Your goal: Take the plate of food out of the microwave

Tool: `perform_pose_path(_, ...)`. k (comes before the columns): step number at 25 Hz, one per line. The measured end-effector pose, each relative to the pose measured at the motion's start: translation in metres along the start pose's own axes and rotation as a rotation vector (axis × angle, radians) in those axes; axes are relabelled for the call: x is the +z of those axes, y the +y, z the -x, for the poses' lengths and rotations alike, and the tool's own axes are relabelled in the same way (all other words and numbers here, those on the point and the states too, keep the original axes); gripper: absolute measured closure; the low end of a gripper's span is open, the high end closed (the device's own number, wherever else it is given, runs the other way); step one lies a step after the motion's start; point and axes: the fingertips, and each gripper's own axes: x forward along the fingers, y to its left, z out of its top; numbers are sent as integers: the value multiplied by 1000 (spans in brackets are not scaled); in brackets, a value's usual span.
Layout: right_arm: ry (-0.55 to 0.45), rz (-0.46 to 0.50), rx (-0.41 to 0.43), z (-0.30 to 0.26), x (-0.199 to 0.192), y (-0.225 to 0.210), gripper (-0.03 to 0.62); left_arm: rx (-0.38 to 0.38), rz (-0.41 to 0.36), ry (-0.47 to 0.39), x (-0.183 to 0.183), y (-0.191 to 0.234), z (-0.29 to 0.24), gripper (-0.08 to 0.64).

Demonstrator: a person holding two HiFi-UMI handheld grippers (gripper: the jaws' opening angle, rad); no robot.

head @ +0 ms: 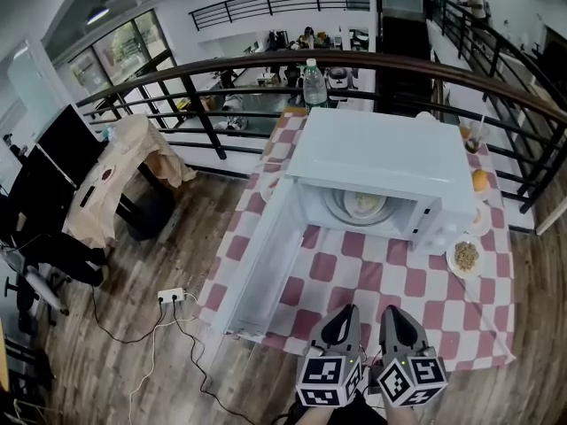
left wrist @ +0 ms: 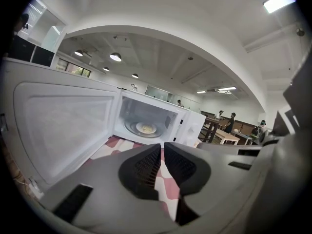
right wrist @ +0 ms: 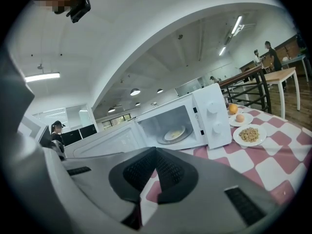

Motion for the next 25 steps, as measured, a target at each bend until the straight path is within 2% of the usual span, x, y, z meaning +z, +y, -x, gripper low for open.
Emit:
perform_pose_path(11, 10, -57, -31, -30, 1, -11, 600, -30, 29, 42, -3, 22, -26, 525)
perform_pose_path(25, 36, -71, -67, -88, 4, -17, 600, -74, 51, 73, 18, 57, -81, 525)
